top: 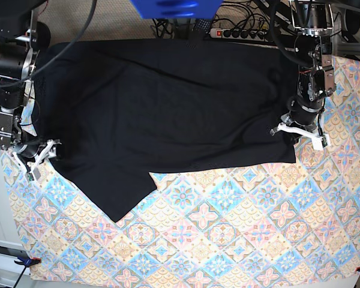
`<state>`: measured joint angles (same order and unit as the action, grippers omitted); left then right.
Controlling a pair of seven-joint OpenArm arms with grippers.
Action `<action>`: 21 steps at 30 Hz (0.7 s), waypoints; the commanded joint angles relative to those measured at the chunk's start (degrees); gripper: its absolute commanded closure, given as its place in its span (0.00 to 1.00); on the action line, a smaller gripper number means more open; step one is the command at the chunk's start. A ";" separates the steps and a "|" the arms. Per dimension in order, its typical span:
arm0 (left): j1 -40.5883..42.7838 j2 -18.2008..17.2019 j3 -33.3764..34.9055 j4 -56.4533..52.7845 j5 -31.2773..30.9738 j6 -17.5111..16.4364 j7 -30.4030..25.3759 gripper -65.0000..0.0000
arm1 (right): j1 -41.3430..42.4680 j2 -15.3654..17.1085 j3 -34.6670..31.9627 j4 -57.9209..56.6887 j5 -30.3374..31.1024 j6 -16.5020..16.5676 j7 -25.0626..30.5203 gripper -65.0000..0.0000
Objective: Fold the T-shirt properly
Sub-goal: 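Grasp the shirt's side edges midway with both grippers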
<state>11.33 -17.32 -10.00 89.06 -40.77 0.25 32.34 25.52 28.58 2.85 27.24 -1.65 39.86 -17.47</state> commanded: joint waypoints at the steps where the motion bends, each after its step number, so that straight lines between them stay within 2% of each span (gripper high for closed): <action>1: -0.30 -0.83 -0.51 1.10 -1.47 -0.21 -1.08 1.00 | 0.99 1.09 0.36 -0.92 -0.68 0.14 2.05 0.33; 4: 0.67 -0.83 -2.79 1.10 -4.19 -0.21 -1.08 1.00 | 0.90 1.00 0.36 -4.78 -2.53 0.14 5.74 0.33; 9: 0.67 -0.83 -3.23 1.10 -4.63 -0.21 -1.08 1.00 | 0.72 1.00 0.09 -5.84 -2.53 0.14 6.62 0.35; 11: 0.67 -0.83 -3.23 1.10 -4.63 -0.21 -1.00 1.00 | 0.72 1.00 0.27 -5.84 -2.53 0.14 6.88 0.43; 18: 0.76 -0.83 -3.14 1.10 -4.63 -0.21 -1.00 1.00 | 0.81 1.00 0.53 -4.34 -2.35 0.14 7.06 0.86; 21: 0.76 -0.83 -3.06 1.10 -4.63 -0.21 -1.00 1.00 | 0.81 1.00 0.62 -0.56 -2.26 0.14 7.06 0.95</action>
<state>12.56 -17.45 -12.86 89.10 -45.08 0.40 32.38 24.73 28.38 3.31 25.71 -4.75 39.83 -11.90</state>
